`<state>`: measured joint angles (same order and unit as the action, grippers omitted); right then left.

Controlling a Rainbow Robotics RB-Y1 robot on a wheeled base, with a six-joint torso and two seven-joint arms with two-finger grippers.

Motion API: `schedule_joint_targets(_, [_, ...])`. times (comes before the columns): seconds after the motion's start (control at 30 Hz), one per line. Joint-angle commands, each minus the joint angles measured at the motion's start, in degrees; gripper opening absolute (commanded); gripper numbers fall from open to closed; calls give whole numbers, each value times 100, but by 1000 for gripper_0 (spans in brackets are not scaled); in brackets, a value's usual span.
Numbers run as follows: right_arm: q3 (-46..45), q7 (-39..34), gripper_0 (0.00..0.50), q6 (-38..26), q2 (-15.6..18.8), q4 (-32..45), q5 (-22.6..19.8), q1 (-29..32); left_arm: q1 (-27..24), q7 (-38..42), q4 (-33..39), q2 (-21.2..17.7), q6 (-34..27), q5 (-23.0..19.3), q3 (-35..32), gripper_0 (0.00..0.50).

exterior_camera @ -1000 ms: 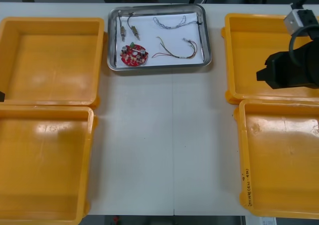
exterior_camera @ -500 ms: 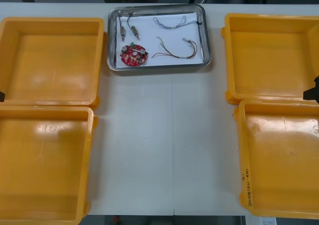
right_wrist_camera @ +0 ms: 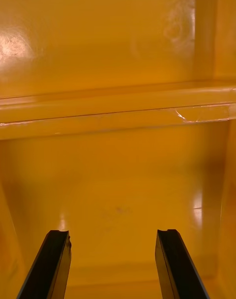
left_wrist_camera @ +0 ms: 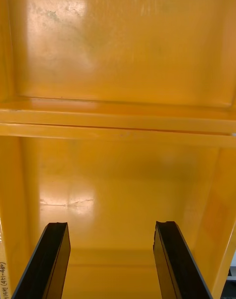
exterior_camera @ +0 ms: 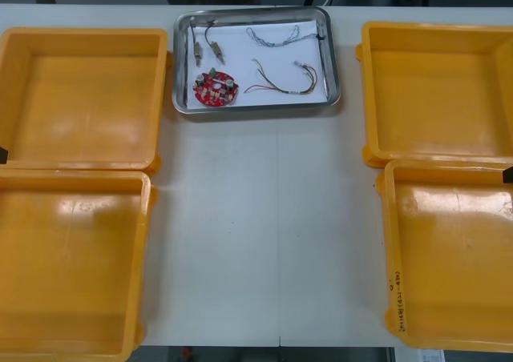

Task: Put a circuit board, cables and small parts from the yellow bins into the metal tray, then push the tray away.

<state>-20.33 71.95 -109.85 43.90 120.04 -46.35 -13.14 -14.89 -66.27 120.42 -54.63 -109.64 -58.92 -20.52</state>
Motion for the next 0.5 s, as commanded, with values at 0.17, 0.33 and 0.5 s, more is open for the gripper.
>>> schedule_joint_targets(0.17, [-24,-59,500,-15,189,28,-32,66,110,-747,148,-276,-36,-5,-155,500])
schedule_joint_targets(0.33, [-24,-94,500,-15,189,54,-49,66,110,-747,148,-276,-36,-5,-155,500])
schedule_joint_targets(0.5, [-24,-94,500,-15,189,54,-49,66,110,-747,148,-276,-36,-5,-155,500])
